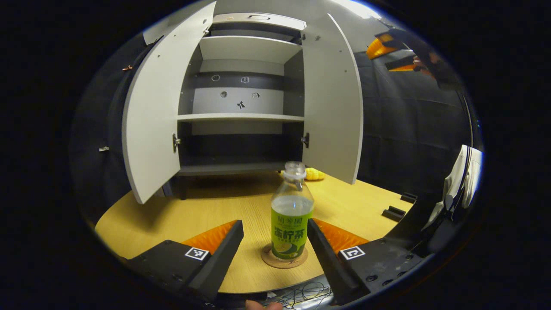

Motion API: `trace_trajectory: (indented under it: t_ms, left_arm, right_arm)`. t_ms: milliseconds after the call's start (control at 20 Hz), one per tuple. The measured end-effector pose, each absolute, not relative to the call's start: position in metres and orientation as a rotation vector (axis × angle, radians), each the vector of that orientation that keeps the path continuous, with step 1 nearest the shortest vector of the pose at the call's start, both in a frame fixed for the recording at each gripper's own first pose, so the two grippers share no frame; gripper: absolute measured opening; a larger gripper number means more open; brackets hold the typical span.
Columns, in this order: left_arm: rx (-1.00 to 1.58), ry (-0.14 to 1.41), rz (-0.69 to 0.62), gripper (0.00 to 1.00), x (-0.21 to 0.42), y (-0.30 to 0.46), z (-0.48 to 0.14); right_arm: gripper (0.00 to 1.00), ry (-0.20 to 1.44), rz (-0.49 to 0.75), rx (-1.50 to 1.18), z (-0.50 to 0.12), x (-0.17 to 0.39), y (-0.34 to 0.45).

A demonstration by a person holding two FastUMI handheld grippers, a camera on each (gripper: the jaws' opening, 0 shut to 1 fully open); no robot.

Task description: Grasp the bottle in the cabinet with the left hand and place it on the coaster, then close the right door with the right hand and the left door with the left hand.

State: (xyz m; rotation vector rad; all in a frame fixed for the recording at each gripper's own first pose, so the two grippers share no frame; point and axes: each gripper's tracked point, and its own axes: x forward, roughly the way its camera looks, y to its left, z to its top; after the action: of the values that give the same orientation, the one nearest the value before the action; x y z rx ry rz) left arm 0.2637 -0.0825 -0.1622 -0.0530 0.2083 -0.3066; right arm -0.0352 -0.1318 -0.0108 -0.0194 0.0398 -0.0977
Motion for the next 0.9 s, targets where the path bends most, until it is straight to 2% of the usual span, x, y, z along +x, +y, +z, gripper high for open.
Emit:
trace_trajectory:
  t_ms: [500, 700, 900]
  left_arm:
    - [-0.053, 0.076, -0.130, 0.95, 0.289, -0.050, -0.114]
    - [-0.048, 0.102, -0.062, 0.95, 0.286, -0.035, -0.110]
    - [-0.044, 0.098, -0.014, 0.95, 0.285, -0.022, -0.105]
  right_arm:
    - [0.98, 0.004, -0.158, 0.066, 0.001, 0.037, -0.201]
    - [1.00, 0.013, -0.138, 0.081, 0.004, 0.051, -0.194]
    - [0.98, 0.021, -0.123, 0.091, 0.001, 0.051, -0.183]
